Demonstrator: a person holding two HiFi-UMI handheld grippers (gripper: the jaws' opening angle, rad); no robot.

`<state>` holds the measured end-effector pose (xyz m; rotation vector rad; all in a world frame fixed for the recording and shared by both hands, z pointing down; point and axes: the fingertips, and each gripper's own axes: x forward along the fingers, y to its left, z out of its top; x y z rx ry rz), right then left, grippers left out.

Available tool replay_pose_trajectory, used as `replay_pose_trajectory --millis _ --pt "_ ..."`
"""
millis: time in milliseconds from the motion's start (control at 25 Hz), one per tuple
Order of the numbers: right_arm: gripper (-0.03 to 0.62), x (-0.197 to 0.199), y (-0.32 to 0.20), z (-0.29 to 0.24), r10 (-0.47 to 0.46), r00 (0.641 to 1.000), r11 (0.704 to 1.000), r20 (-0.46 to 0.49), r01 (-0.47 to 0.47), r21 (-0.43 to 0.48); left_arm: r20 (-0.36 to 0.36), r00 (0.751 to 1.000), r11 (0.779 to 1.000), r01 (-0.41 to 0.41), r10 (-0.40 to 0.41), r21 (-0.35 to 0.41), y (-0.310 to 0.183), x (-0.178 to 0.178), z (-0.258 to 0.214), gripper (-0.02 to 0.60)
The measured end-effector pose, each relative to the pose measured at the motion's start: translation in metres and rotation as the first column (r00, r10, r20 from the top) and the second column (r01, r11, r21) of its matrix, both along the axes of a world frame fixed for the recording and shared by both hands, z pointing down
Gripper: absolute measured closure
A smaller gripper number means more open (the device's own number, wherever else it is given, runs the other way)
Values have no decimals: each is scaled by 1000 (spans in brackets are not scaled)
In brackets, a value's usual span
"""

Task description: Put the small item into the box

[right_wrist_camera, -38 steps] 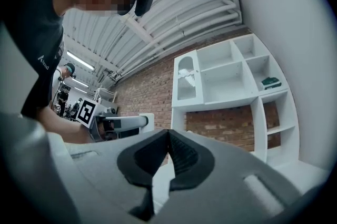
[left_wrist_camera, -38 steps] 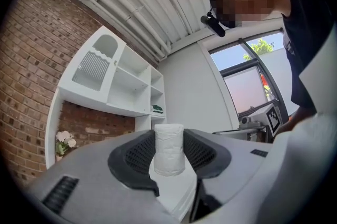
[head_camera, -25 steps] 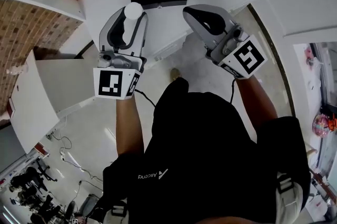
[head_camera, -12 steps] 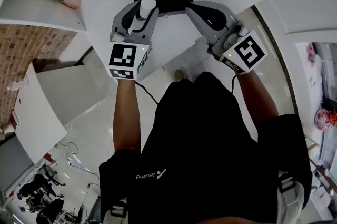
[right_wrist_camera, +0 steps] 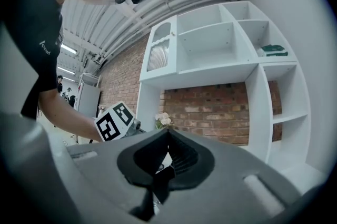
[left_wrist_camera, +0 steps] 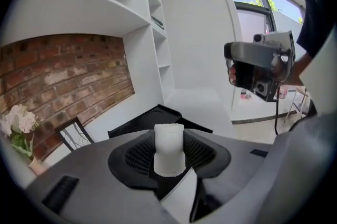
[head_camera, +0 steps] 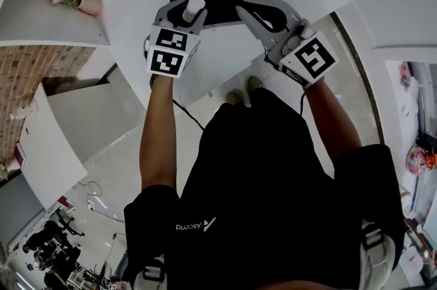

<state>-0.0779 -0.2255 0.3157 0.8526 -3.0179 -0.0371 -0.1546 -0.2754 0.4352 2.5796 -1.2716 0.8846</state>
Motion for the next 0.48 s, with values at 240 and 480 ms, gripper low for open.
replay_pose_trajectory --millis 240,480 --pt "592 11 -23 5 -20 1000 1000 17 20 -16 136 990 989 -5 26 -150 -20 7 48 419" --pt "592 21 -40 16 -36 999 998 23 36 -43 222 974 966 19 40 -256 -43 4 88 419"
